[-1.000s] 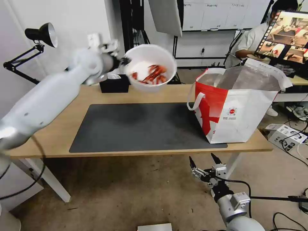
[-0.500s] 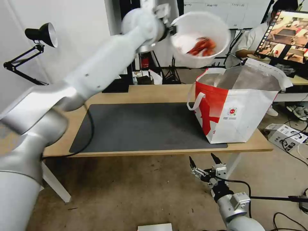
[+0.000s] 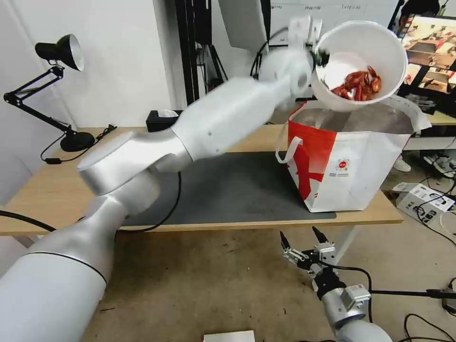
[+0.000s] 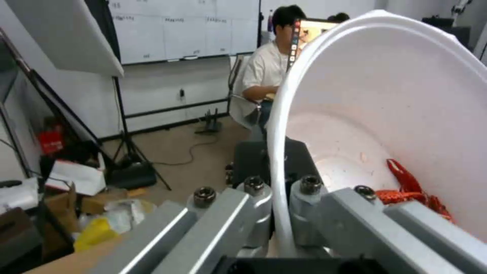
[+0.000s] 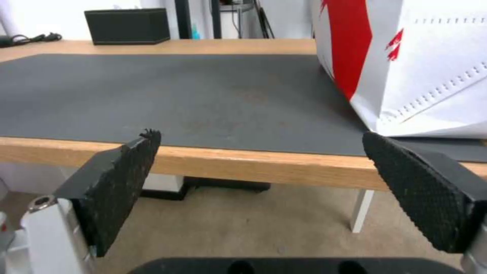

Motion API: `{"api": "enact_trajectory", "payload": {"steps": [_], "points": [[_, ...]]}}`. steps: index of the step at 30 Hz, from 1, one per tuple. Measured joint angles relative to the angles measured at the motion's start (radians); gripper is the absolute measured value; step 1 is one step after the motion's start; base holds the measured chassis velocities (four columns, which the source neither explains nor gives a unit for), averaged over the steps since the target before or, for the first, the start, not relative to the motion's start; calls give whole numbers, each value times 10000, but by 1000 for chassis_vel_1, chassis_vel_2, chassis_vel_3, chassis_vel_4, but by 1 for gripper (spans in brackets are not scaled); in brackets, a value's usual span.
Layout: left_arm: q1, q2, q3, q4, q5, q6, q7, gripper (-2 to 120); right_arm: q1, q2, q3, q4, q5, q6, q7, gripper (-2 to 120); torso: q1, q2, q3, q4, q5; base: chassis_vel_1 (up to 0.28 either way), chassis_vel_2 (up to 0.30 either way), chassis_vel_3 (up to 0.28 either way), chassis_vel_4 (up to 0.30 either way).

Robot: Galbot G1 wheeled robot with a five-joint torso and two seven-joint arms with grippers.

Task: Pick up the trash from the table and place it into the takeout bag.

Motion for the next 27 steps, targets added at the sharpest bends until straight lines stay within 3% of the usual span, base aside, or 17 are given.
{"api": "enact_trajectory", "payload": {"steps": [18, 27], "points": [[338, 97, 421, -410, 933, -208, 299, 0, 0, 0, 0, 0, 0, 0, 1, 100, 0, 1, -1, -3, -1, 0, 0, 0, 0], [379, 139, 710, -596, 1237, -339, 1046, 0, -1, 1, 0, 0, 0, 0, 0, 100, 0, 0, -1, -4, -1, 0, 0, 0, 0]]}}
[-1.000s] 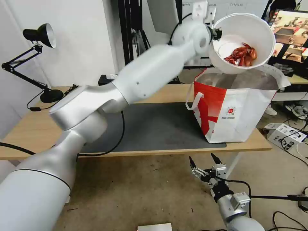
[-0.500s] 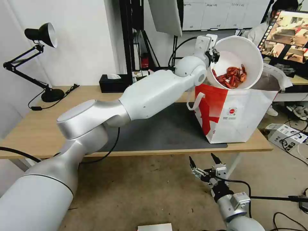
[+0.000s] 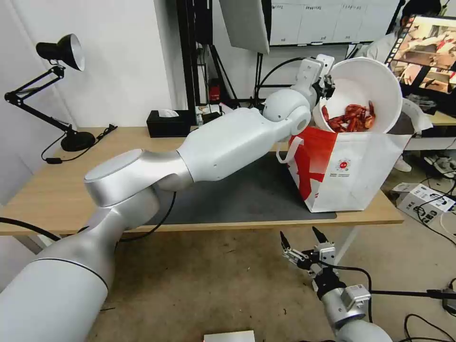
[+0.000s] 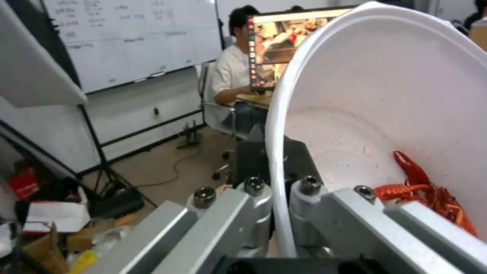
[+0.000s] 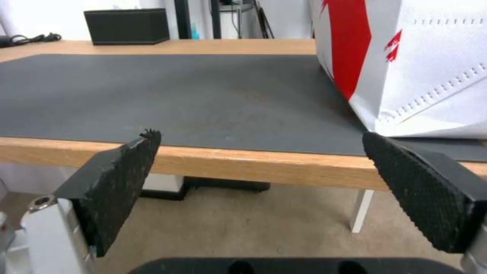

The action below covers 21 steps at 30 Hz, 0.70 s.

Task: Pick up the trash from the table and place it into the takeout bag.

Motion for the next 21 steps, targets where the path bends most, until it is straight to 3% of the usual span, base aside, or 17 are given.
{"api": "enact_trajectory", "payload": {"steps": [10, 21], "points": [[15, 218, 250, -230, -14, -9, 868, 0, 0, 0, 0, 0, 0, 0, 0, 100, 0, 0, 0, 1, 0, 0, 0, 0, 0], [24, 132, 298, -154, -28, -266, 1392, 3, 0, 0, 0, 0, 0, 0, 0, 100, 0, 0, 0, 1, 0, 0, 0, 0, 0]]}}
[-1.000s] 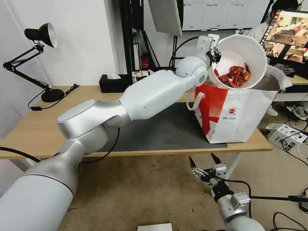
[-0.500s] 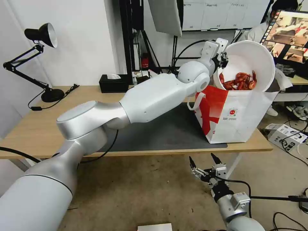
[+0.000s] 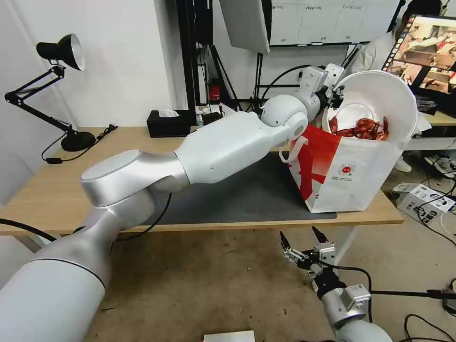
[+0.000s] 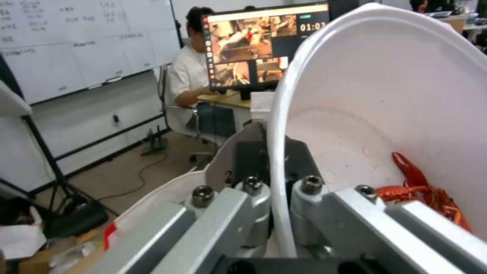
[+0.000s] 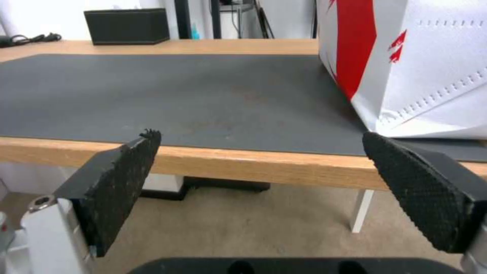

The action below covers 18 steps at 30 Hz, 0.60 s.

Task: Pick up the trash from the table and place it into the takeout bag.

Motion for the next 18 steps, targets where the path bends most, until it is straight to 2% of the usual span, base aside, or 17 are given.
{"api": "enact_trajectory", "payload": {"steps": [1, 4, 6, 8, 9, 11, 12, 14, 15, 17, 18], "points": [[0, 0, 0, 0, 0, 0, 0, 3, 0, 0, 0, 0, 0, 0, 0, 100, 0, 0, 0, 0, 0, 0, 0, 0, 0], [-22, -88, 2, 48, -9, -43, 98, 19, 0, 0, 0, 0, 0, 0, 0, 100, 0, 0, 0, -1, 0, 0, 0, 0, 0], [-46, -113, 2, 77, -11, -43, 99, 22, 0, 0, 0, 0, 0, 0, 0, 100, 0, 0, 0, -1, 0, 0, 0, 0, 0], [-113, -148, 0, 111, -53, -43, 98, 32, 0, 0, 0, 0, 0, 0, 0, 100, 0, 0, 0, 0, 0, 0, 0, 0, 0], [-113, -148, 0, 111, -53, -43, 98, 32, 0, 0, 0, 0, 0, 0, 0, 100, 0, 0, 0, 0, 0, 0, 0, 0, 0], [-158, -151, -8, 83, -182, -42, 99, 43, 0, 0, 0, 0, 0, 0, 0, 100, 0, 0, 0, 0, 0, 0, 0, 0, 0], [-158, -151, -8, 83, -182, -42, 99, 43, 0, 0, 0, 0, 0, 0, 0, 100, 0, 0, 0, 0, 0, 0, 0, 0, 0], [-169, -151, -11, 29, -268, -43, 97, 54, 0, 0, 0, 0, 0, 0, 0, 100, 0, 0, 0, 0, 0, 0, 0, 0, 0], [-169, -151, -11, 29, -268, -43, 97, 54, 0, 0, 0, 0, 0, 0, 0, 100, 0, 0, 0, 0, 0, 0, 0, 0, 0], [-170, -147, -10, -34, -341, -35, 90, 65, 0, 0, 0, 0, 0, 0, 0, 100, 0, 0, 0, 0, 0, 0, 0, 0, 0], [-170, -147, -10, -34, -341, -35, 90, 65, 0, 0, 0, 0, 0, 0, 0, 100, 0, 0, 0, 0, 0, 0, 0, 0, 0]]}}
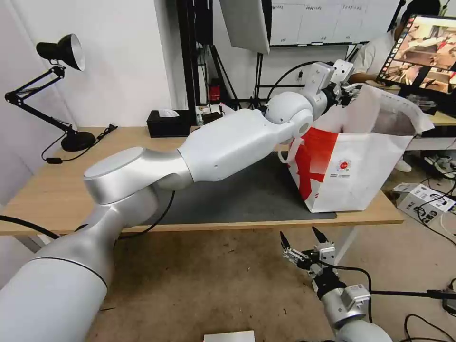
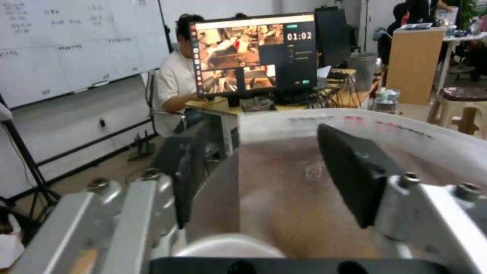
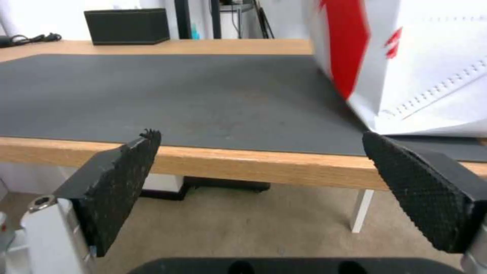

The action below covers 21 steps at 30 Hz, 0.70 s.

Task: Pick up the trash from the table and place it into the takeout bag.

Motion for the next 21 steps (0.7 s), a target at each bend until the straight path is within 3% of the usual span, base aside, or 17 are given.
{"api": "enact_trajectory", "payload": {"steps": [3, 10, 21], "points": [[0, 6, 4, -60, -59, 17, -37, 80, 0, 0, 0, 0, 0, 0, 0, 100, 0, 0, 0, 0, 0, 0, 0, 0, 0], [-133, 98, -24, -208, -370, 25, -128, 99, 0, 1, 0, 0, 0, 0, 0, 100, 0, 0, 0, 0, 0, 0, 0, 0, 0], [-244, 357, -3, -555, -691, 56, -395, 100, 0, 0, 0, 0, 0, 0, 0, 100, 0, 0, 0, -1, 0, 0, 0, 0, 0]]}}
